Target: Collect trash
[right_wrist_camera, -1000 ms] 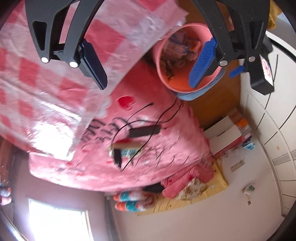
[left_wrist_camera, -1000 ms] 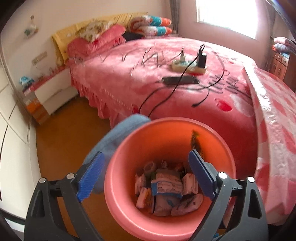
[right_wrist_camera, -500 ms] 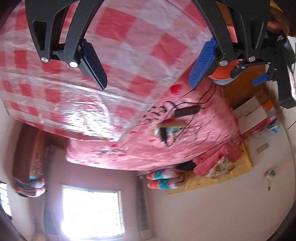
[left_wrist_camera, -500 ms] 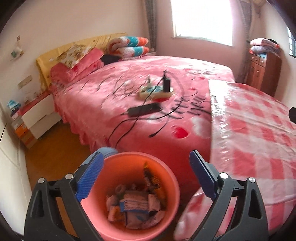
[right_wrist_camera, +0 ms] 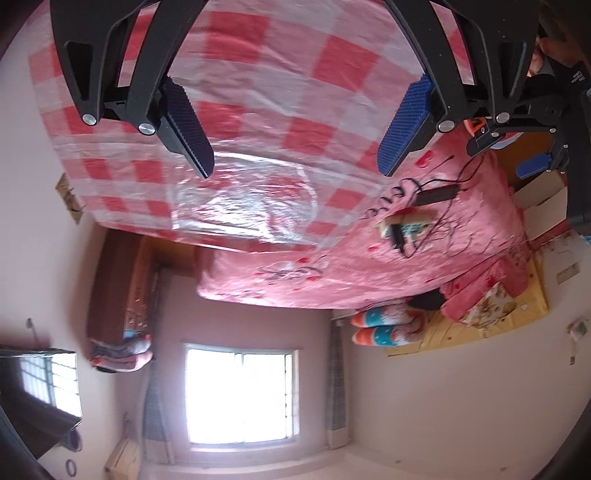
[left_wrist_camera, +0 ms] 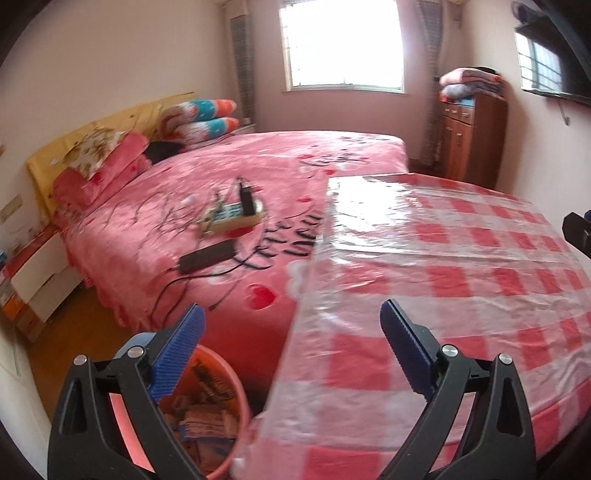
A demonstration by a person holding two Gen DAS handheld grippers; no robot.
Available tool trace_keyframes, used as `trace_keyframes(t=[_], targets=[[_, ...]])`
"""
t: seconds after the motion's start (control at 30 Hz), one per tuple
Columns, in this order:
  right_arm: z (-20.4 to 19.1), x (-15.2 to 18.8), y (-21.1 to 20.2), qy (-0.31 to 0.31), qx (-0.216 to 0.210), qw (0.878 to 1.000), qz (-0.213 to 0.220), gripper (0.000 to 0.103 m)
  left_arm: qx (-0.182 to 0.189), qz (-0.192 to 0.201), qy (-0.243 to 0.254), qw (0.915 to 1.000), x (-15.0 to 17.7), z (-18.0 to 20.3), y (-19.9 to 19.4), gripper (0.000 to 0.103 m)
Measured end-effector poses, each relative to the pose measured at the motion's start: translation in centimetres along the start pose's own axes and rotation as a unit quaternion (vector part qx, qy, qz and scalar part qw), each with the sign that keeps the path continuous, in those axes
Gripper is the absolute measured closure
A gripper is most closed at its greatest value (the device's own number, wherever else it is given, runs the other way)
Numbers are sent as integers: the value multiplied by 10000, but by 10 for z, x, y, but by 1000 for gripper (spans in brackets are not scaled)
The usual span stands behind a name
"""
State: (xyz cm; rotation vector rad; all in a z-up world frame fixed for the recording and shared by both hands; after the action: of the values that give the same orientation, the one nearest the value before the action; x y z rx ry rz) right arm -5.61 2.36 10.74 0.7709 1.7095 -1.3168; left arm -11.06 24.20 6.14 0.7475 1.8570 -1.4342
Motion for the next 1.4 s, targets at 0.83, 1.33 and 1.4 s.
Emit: trace_keyframes(t=[0.83,1.33,1.4], targets=[[96,4,-80,471,1172,9906,534,14,1144,509,600,9903,-38,127,-42,5],[116,4,-97,601,1483,9848,679,12,1107,627,605,9900,-40,139,-51,4],[117,4,-97,621,1491,9844,691,9,1128,637,572,9899,-40,139,-52,4]])
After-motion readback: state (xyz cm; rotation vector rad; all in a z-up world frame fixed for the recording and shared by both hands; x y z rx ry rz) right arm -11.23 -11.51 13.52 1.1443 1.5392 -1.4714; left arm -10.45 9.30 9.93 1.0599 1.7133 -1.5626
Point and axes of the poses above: each gripper's, at about its wrist camera, not at the fingertips, and y roughly the way its jaws point, z to its right, x to its underside, the point moved 2 cm from there along y, roughly the way its jaws point, and after that the axes turned 6 degrees about y, right-handed, at the moved point
